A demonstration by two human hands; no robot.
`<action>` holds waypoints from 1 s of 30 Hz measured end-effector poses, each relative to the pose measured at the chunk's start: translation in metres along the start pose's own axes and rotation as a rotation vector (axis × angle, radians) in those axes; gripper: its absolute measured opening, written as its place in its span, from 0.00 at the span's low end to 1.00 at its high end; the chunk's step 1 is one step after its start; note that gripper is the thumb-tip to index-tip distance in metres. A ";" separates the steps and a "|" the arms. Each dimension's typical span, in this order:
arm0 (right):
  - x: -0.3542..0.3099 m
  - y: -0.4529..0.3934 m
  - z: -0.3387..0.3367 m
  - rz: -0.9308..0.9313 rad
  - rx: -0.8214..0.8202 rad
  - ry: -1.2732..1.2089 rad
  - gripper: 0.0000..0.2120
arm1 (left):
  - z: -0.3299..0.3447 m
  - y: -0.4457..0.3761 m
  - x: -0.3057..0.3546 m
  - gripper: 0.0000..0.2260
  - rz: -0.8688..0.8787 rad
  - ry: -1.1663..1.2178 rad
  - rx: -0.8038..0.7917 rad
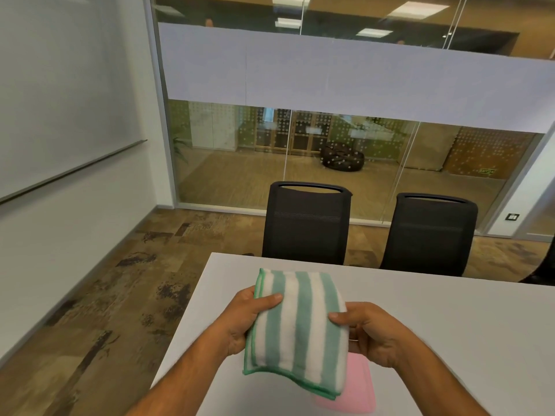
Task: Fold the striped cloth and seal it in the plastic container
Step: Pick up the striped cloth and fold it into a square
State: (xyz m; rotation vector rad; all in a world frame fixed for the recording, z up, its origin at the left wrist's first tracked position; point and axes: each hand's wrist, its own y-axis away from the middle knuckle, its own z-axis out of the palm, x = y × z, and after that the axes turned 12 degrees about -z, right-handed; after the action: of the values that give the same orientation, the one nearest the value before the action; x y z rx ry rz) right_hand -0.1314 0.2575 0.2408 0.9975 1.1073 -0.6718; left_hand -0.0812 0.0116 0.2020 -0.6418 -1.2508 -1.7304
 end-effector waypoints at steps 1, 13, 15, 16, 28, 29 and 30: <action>0.001 -0.001 -0.002 -0.004 0.021 0.024 0.20 | 0.001 0.001 0.000 0.16 0.005 -0.010 0.002; -0.001 -0.005 -0.007 -0.286 0.114 0.085 0.10 | 0.001 0.004 0.017 0.10 0.194 -0.157 -0.012; -0.003 -0.005 -0.007 -0.355 0.101 0.101 0.15 | 0.000 0.005 0.020 0.10 0.237 -0.150 -0.031; -0.004 -0.005 -0.007 -0.382 0.097 0.109 0.17 | -0.001 0.006 0.021 0.10 0.247 -0.149 -0.035; -0.007 -0.009 -0.026 -0.324 -0.061 0.209 0.18 | -0.022 0.013 0.038 0.19 0.348 -0.520 -0.158; -0.008 -0.009 -0.027 -0.320 -0.057 0.230 0.19 | -0.023 0.012 0.038 0.21 0.341 -0.521 -0.164; -0.008 -0.009 -0.027 -0.317 -0.046 0.235 0.20 | -0.023 0.012 0.037 0.21 0.331 -0.515 -0.167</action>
State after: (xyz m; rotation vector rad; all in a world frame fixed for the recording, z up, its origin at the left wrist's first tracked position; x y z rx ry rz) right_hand -0.1526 0.2784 0.2426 0.8841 1.5010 -0.7924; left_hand -0.0870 -0.0240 0.2294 -1.3773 -1.2523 -1.4438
